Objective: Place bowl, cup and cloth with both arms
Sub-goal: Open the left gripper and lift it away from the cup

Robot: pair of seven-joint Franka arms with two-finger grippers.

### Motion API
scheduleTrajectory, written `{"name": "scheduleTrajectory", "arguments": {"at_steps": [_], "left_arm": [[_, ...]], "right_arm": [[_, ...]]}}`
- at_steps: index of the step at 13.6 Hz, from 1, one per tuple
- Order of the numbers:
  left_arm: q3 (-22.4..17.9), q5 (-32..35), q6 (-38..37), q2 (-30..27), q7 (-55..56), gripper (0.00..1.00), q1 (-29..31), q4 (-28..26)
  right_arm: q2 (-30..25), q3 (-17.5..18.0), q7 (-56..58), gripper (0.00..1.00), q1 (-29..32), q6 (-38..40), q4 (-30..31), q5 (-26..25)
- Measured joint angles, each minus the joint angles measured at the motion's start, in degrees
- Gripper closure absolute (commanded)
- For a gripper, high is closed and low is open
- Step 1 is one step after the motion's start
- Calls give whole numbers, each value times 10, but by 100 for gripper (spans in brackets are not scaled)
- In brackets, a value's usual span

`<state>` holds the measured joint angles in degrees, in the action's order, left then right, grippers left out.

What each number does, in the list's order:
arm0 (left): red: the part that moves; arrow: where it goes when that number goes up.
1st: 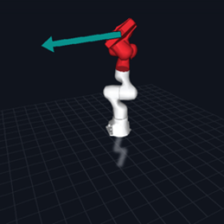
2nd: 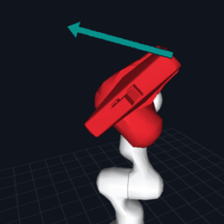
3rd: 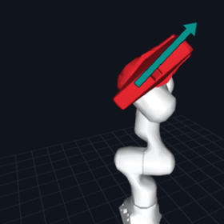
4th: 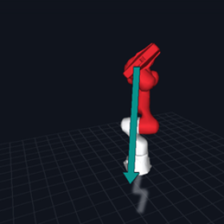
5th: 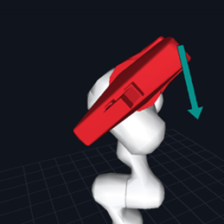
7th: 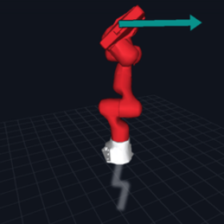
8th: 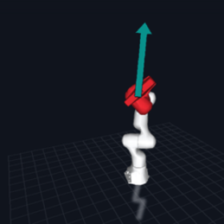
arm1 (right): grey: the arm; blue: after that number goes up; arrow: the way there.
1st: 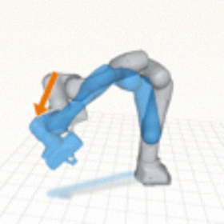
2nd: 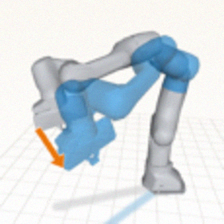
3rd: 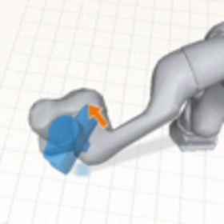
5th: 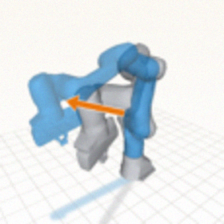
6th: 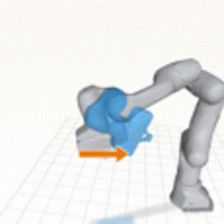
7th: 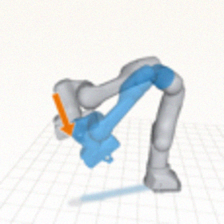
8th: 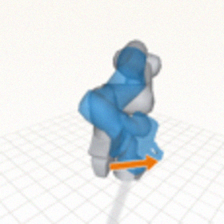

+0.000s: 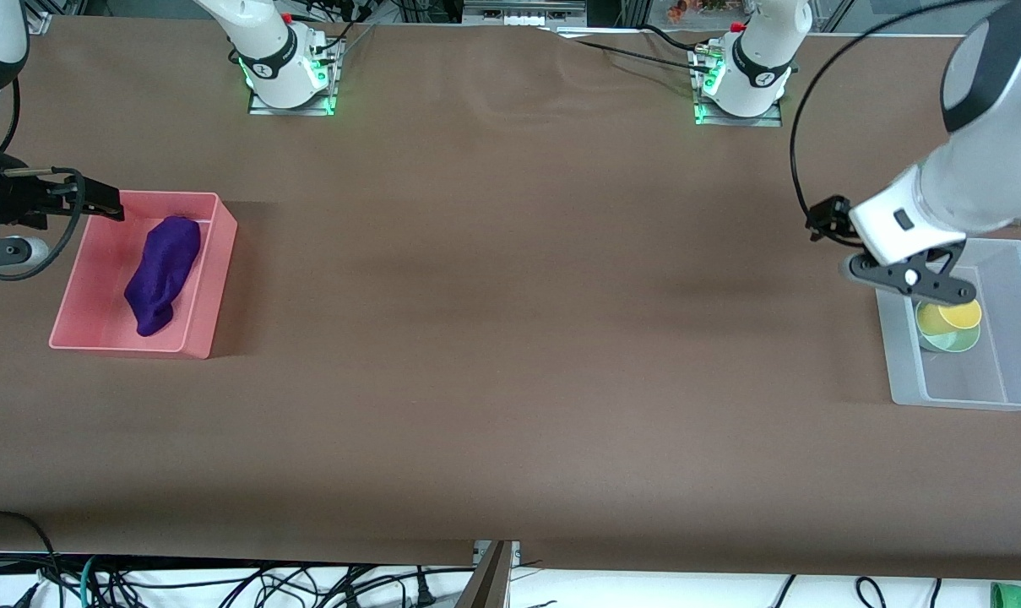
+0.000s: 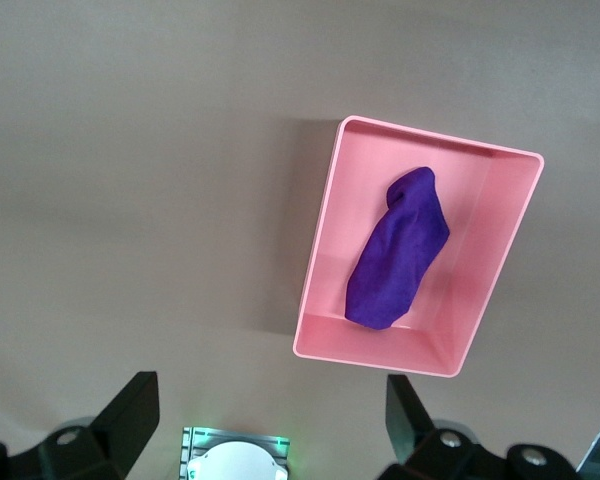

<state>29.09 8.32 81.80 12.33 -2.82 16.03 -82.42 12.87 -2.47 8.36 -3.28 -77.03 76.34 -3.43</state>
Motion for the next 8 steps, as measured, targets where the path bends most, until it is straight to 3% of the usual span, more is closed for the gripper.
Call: {"name": "scheduleTrajectory", "arguments": {"at_steps": [3, 6, 8], "left_arm": [[-158, -46, 26, -56, 0, 0, -118, -36], [-238, -54, 115, -121, 0, 0, -173, -143], [-268, -68, 157, -154, 0, 0, -189, -200]], "right_arm": [[0, 0, -6, 0, 0, 0, 0, 0], [0, 0, -9, 0, 0, 0, 0, 0], [0, 0, -9, 0, 0, 0, 0, 0]]}}
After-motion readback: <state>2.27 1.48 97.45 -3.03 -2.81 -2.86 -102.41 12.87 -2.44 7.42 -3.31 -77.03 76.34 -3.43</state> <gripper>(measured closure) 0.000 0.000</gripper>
